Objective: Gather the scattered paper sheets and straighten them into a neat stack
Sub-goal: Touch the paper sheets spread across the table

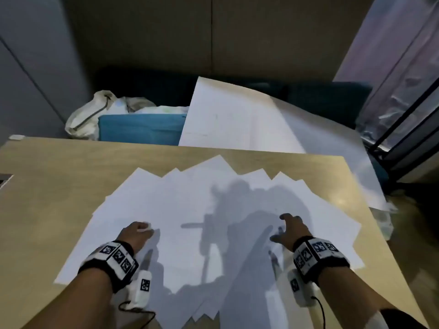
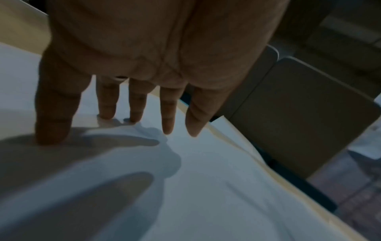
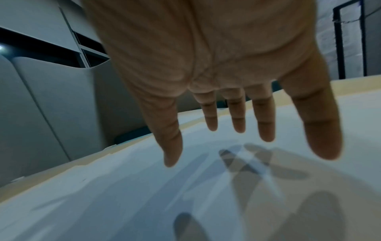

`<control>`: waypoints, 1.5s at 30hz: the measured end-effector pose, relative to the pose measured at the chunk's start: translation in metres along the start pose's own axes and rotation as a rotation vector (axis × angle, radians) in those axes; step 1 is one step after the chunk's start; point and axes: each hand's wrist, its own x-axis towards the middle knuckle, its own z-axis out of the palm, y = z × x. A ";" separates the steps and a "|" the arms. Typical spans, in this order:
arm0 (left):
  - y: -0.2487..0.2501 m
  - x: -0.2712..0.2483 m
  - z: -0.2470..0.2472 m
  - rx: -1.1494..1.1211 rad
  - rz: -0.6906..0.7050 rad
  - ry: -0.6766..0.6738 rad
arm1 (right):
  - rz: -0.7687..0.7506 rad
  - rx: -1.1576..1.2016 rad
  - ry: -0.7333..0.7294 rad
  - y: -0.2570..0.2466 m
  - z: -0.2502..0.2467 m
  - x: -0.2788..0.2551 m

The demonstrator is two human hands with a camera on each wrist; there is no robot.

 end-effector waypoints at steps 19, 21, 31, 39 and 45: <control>-0.010 -0.021 0.034 0.763 0.200 -0.011 | -0.049 -0.391 -0.095 -0.014 0.033 0.008; -0.017 -0.018 0.036 0.789 0.198 -0.035 | -0.066 -0.390 -0.075 -0.015 0.036 0.004; -0.009 -0.036 0.047 0.943 0.250 0.067 | -0.054 -0.508 0.065 -0.025 0.055 -0.014; -0.018 -0.048 0.049 0.990 0.311 0.063 | -0.062 -0.568 0.105 -0.023 0.064 -0.030; -0.025 -0.059 0.048 1.042 0.325 0.062 | -0.041 -0.593 0.100 -0.019 0.071 -0.042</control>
